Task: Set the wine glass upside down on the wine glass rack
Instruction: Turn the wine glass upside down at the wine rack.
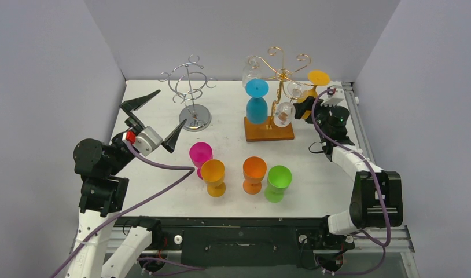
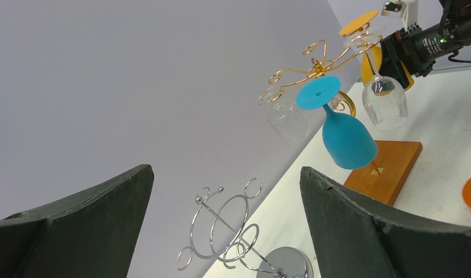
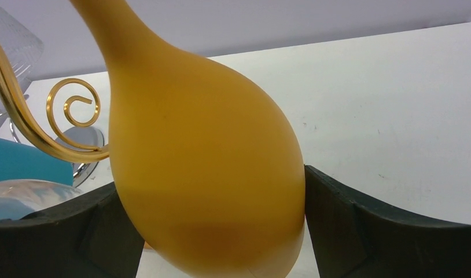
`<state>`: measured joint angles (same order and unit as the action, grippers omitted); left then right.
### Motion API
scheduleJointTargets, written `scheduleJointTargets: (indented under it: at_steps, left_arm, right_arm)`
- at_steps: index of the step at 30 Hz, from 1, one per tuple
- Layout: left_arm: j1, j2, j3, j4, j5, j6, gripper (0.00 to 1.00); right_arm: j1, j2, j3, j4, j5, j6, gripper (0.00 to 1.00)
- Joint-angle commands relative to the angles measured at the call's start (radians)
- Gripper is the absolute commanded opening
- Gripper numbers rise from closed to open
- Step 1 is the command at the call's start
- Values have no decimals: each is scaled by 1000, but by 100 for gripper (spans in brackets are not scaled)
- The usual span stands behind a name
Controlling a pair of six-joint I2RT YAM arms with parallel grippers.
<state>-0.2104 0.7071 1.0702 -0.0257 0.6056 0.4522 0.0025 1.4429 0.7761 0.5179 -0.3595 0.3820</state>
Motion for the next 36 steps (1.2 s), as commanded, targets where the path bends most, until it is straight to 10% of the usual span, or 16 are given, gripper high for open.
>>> scheduleJointTargets:
  at_steps: [1,12,23,30,36]
  left_arm:
    - [0,8,-6,50,-6,-18,96]
    - [-21,219,125,103,-52,-423,96]
    - [-307,862,875,-279,-206,-348,99]
    - [-378,1356,1584,-624,-163,-323,71]
    - [-429,1380,1463,-518,-132,-295,48]
  right_arm:
    - [9,6,-31,-286,85,-32,83]
    - [45,-79,-89,-210,85,-120,83]
    - [47,-122,-72,-241,73,-90,84]
    - [46,-132,-94,-211,65,-58,84]
    - [45,-149,-115,-208,74,-51,84]
